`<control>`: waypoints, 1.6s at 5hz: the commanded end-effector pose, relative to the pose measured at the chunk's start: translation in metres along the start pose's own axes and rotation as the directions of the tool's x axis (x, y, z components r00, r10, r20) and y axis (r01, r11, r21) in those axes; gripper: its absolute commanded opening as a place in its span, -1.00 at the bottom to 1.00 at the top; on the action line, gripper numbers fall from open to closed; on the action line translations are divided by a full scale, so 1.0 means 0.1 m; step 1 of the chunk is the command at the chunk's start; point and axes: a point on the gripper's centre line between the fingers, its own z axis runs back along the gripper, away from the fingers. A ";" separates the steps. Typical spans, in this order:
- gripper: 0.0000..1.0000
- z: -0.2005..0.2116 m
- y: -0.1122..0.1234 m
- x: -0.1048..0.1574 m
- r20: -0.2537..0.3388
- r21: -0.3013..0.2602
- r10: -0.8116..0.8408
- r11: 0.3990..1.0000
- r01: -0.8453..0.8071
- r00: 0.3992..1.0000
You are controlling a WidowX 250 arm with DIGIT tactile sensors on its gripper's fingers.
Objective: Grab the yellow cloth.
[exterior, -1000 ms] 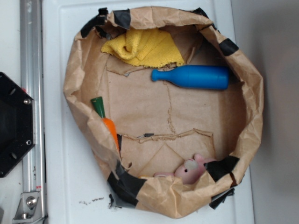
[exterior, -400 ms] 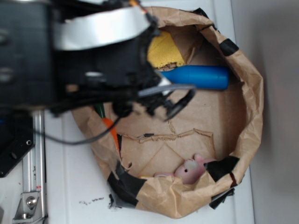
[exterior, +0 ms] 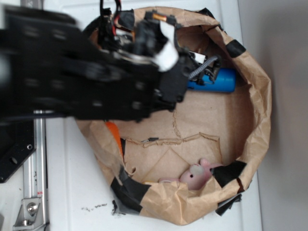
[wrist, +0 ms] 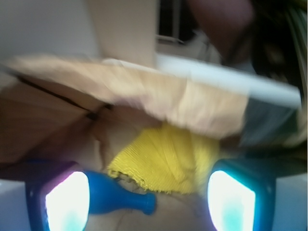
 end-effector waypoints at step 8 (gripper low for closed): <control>-1.00 -0.16 0.33 -0.14 -0.131 0.094 -0.069 0.992 0.081 0.989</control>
